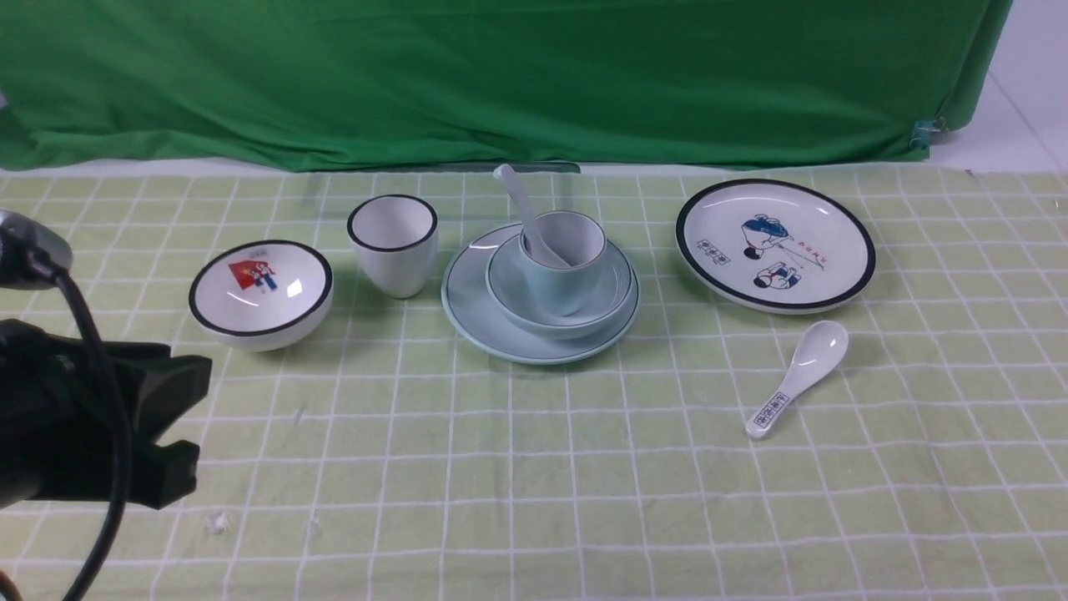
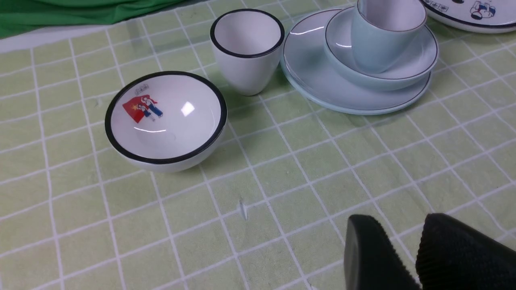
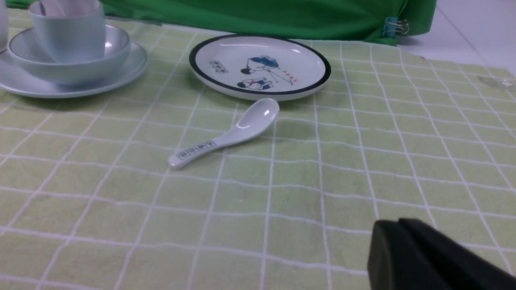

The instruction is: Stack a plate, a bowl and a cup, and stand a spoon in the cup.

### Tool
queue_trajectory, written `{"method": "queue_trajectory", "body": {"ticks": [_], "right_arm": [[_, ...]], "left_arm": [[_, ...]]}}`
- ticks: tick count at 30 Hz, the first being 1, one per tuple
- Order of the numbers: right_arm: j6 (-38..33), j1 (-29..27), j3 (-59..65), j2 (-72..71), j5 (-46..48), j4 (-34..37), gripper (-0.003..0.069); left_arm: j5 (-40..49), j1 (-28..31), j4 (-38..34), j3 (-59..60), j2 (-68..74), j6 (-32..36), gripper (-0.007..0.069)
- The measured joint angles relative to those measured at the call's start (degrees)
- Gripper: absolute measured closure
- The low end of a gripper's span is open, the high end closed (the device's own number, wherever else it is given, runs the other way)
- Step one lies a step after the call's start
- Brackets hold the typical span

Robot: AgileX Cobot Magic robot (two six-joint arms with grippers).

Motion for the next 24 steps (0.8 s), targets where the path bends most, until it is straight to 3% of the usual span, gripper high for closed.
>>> {"method": "queue_trajectory", "body": {"ticks": [13,19,24], "right_arm": [[0.0,0.04,0.0,0.0,0.07,0.0,0.0589],[0.29,0.04,0.0,0.0,0.13,0.0,0.0568],[0.43,0.04,0.0,0.0,0.13,0.0,0.0554]], "left_arm": [[-2.19,0.0,0.0,1.05,-0.99,0.0,0.0462],[-18.12,0.0,0.3,13.44,-12.6,0.0,0.0456],[-29.21,2.86,6.52,25.89,-27.3,0.87,0.0455]]}}
